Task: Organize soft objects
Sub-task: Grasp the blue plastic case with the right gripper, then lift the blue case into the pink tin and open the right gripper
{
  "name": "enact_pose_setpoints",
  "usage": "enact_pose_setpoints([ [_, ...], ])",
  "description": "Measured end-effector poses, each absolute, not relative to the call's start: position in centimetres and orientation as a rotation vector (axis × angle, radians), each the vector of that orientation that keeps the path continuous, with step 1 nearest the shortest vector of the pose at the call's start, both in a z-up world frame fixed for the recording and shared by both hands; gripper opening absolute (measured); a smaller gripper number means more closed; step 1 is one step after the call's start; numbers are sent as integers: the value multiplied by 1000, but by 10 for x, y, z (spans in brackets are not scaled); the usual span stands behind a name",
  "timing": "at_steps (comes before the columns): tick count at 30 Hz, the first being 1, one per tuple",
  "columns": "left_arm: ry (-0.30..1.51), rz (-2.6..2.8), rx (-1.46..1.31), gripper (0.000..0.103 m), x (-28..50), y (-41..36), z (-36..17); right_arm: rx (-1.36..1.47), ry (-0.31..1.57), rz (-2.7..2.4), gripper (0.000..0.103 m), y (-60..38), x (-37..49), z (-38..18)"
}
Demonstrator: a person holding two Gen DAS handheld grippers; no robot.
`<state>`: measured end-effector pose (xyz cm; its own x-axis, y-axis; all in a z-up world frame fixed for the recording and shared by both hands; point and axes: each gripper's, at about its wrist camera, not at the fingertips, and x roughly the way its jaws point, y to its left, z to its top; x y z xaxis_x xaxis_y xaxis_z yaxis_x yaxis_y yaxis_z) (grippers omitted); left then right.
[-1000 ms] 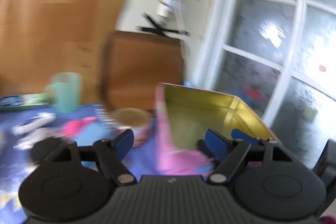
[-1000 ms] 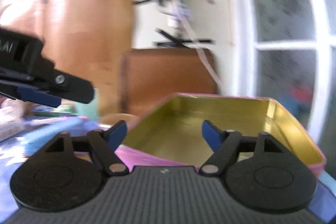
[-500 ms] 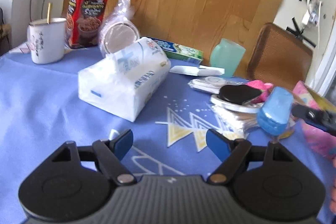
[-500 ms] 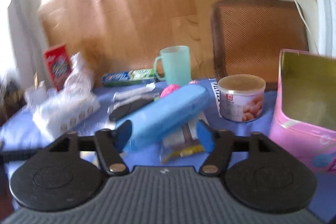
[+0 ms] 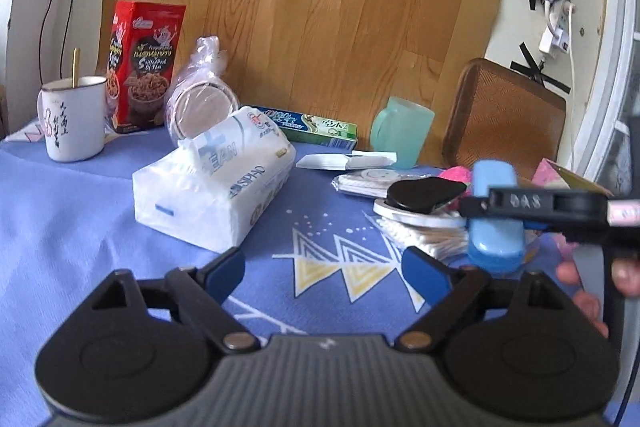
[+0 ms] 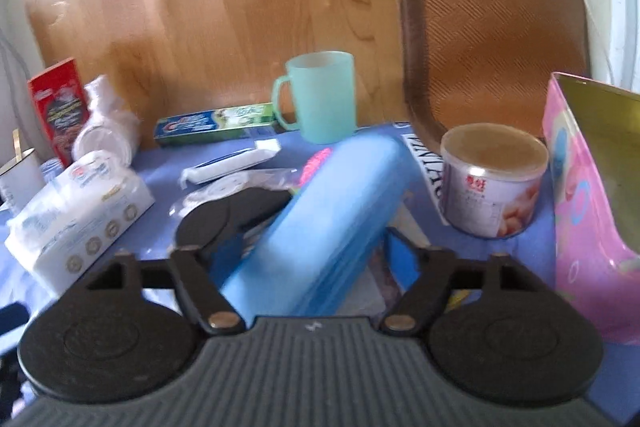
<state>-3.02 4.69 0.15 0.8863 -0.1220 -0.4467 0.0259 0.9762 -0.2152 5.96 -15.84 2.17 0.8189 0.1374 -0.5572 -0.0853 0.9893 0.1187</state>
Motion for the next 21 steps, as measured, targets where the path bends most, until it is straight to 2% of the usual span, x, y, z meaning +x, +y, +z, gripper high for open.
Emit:
enact_pose_setpoints([
  [8,513,-86,-284,90,-25,58,-1,-153,567,384,59,-143,-2,16],
  [14,536,-77,-291,91,-22,59,-3,-225,646,609,57,-148,-27,10],
  [17,545,-70,-284,91,-21,57,-4,-214,637,544,68,-155,-30,6],
  [21,557,-60,-280,92,-20,56,-4,-147,629,514,74,-171,-37,5],
])
